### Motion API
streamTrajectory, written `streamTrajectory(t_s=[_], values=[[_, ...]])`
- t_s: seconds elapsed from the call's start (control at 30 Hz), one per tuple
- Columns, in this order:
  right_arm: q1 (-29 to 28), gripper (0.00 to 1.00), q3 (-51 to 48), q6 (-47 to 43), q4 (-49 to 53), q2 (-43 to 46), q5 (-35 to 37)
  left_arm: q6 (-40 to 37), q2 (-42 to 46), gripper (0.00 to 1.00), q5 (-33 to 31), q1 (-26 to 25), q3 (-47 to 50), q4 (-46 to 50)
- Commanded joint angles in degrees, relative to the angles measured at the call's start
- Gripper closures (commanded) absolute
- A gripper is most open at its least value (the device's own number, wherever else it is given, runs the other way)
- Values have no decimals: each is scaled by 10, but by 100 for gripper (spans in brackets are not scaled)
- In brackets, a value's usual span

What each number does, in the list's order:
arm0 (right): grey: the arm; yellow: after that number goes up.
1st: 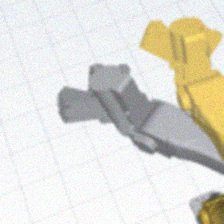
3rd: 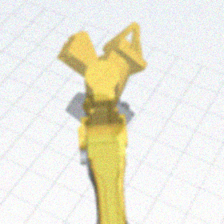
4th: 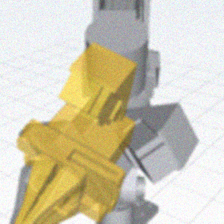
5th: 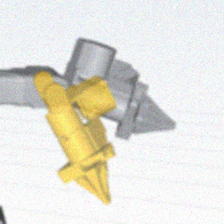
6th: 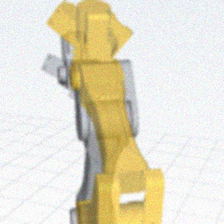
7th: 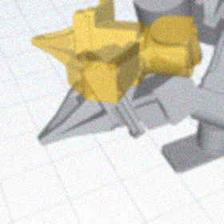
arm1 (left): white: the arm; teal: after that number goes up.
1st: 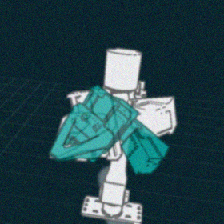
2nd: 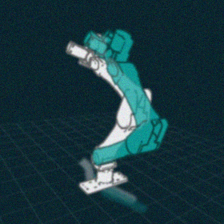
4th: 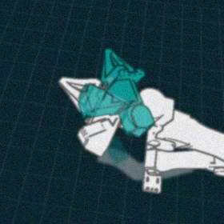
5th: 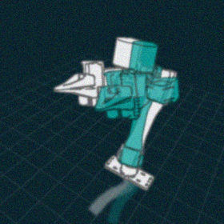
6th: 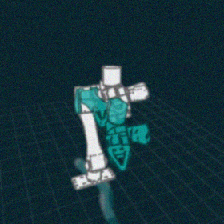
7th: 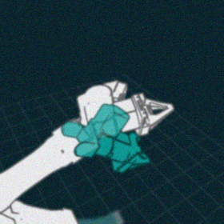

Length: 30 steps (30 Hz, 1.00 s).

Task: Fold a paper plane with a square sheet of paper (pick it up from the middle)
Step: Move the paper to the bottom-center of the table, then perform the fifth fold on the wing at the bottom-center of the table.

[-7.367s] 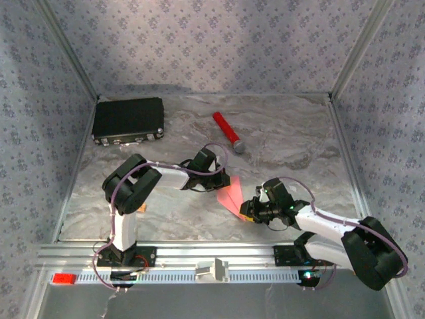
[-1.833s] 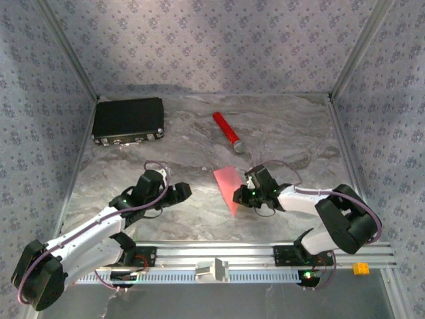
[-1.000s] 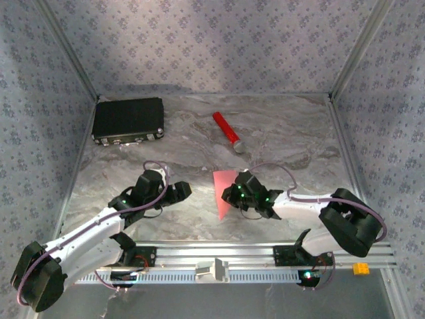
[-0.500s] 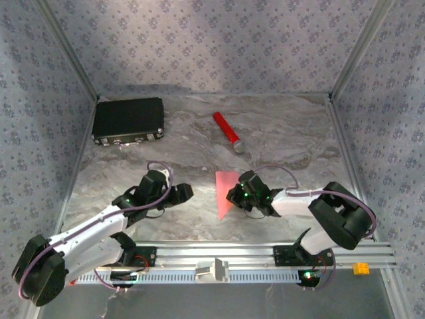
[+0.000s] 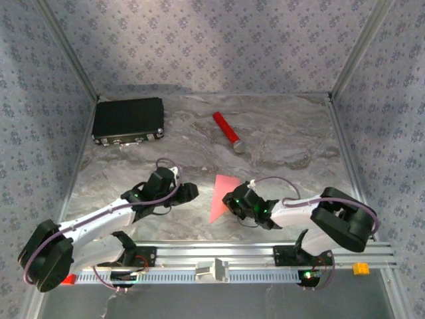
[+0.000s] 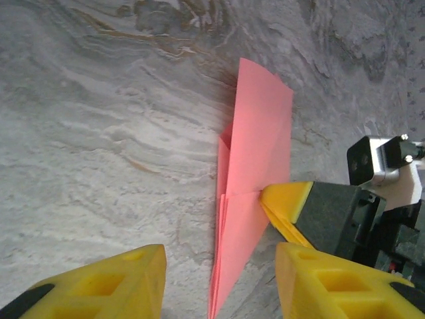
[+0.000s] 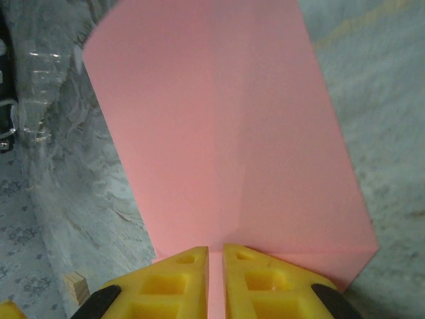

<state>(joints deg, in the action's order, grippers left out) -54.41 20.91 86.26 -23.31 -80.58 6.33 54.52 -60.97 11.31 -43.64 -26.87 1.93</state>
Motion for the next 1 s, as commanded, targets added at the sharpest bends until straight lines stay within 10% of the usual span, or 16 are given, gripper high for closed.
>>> streamTrajectory(t_s=[0.0,0.37,0.97], values=[[29,86,18,-105,98,56,-19,-6,-24,58,5,-14,-29,-27],[139,85,-29,-235,192,182,-107,-13,-198,85,39,-65,-116,-94],[183,82,-34,-282,193,191,-177,9,-353,91,62,-60,-168,-113]])
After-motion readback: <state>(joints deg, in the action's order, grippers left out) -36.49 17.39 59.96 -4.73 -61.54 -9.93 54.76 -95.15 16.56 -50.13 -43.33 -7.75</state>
